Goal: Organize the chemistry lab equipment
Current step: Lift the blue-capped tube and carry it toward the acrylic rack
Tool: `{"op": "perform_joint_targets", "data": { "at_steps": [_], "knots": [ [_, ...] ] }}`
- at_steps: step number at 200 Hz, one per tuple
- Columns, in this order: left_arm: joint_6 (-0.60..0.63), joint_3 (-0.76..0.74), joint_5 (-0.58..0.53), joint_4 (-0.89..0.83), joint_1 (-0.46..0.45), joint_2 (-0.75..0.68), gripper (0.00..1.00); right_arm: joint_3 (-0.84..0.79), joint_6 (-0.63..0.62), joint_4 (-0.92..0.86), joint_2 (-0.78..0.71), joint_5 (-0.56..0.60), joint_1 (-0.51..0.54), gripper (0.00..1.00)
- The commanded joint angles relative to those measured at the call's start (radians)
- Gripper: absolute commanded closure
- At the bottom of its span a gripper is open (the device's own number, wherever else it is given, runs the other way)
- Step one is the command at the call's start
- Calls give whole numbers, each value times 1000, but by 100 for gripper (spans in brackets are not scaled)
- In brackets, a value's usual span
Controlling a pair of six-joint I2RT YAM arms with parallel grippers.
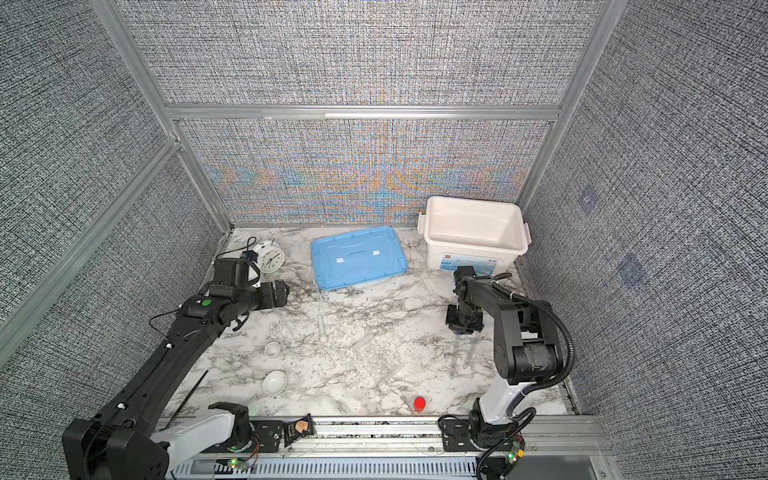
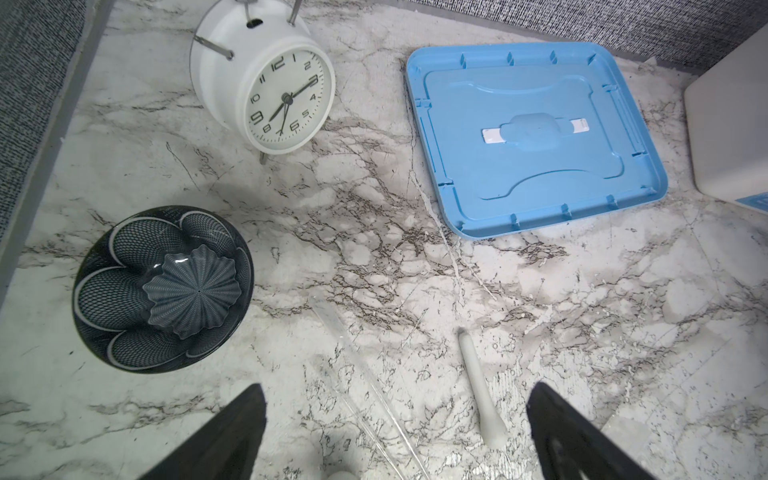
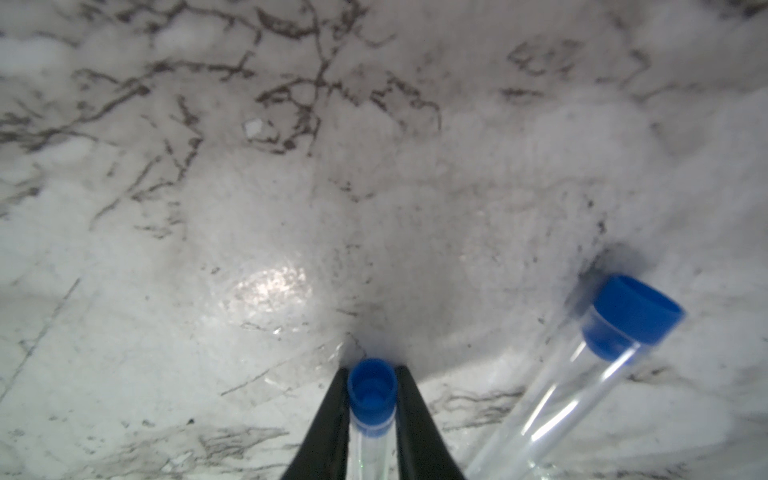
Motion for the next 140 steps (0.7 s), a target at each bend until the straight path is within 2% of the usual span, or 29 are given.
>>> {"op": "perform_joint_targets", "data": {
  "at_steps": [1,72,116,140],
  "knots": [
    [2,20,23,-5,0,22,1,-5,-1,-18,-20,-23,11,77],
    [-10,-5,12,6,1,4,1,-5,-29,-8,-98,-45,71,78],
    [-13,1,19,8,1,15,1,42,-30,-21,-153,-22,172,77],
    [-8,-2,17,12,0,11,1,82,-25,-32,-189,13,267,78]
  ]
}}
